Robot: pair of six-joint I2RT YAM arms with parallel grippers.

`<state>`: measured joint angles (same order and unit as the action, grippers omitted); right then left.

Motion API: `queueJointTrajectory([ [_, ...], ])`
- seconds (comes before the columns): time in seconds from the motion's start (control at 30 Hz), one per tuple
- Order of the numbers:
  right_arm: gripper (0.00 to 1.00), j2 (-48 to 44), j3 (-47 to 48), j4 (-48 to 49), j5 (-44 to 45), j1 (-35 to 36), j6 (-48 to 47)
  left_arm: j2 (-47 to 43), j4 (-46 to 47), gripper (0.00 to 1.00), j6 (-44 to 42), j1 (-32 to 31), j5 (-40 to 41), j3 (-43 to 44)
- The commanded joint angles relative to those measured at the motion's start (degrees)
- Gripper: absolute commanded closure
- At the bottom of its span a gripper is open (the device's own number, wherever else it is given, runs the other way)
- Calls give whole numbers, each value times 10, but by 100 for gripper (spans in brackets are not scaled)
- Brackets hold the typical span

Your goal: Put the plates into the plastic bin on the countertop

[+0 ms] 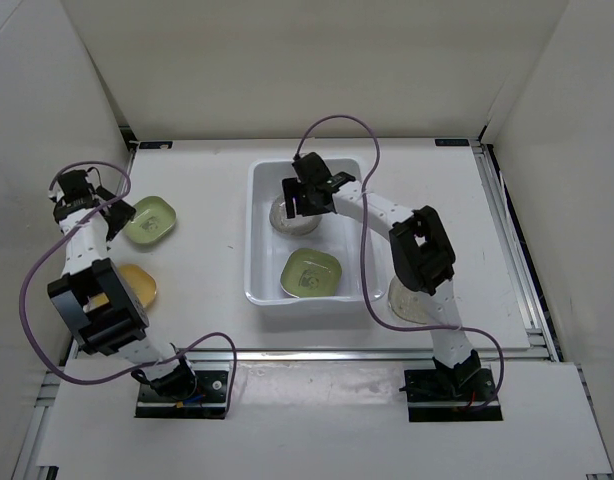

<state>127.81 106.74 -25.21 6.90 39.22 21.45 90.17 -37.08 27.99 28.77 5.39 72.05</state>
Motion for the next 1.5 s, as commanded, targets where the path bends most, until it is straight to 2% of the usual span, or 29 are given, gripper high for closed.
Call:
queueJointTrajectory([
  [0.0, 25, 2, 21, 6, 1, -2, -4, 5, -5, 1, -7, 4, -3, 19],
  [0.2, 24, -30, 26, 15, 24, -6, -29, 14, -5, 1, -18, 6, -1, 23],
  [0.33, 22, -83, 0, 27, 17, -9, -35, 46, -2, 1, -21, 18, -13, 20],
  [0.5, 21, -144, -55, 53, -6, -32, -23, 69, 53, 1, -29, 25, -89, 11],
  [0.73, 21, -199, -101, 52, -2, -39, -28, 83, 107, 1, -23, 27, -100, 5],
  [1.0, 19, -250, -150, 57, 14, -55, -18, 160, 122, 12, -9, 22, -70, 23],
  [1.23, 19, -287, -180, 61, 15, -65, -11, 185, 174, 26, -7, 8, -68, 27],
  [1.27, 19, -287, -181, 59, 19, -67, -11, 188, 177, 34, -7, 1, -61, 28],
  [1.33, 19, -287, -181, 55, 19, -69, -7, 199, 177, 43, -12, -6, -61, 33],
  [1.37, 19, -287, -181, 48, 22, -67, -7, 202, 177, 54, -11, -6, -61, 33],
  [1.43, 19, -290, -181, 43, 28, -67, -5, 207, 177, 64, -12, -5, -45, 34],
  [1.47, 19, -292, -181, 41, 33, -67, -5, 206, 176, 79, -11, -6, -46, 34],
])
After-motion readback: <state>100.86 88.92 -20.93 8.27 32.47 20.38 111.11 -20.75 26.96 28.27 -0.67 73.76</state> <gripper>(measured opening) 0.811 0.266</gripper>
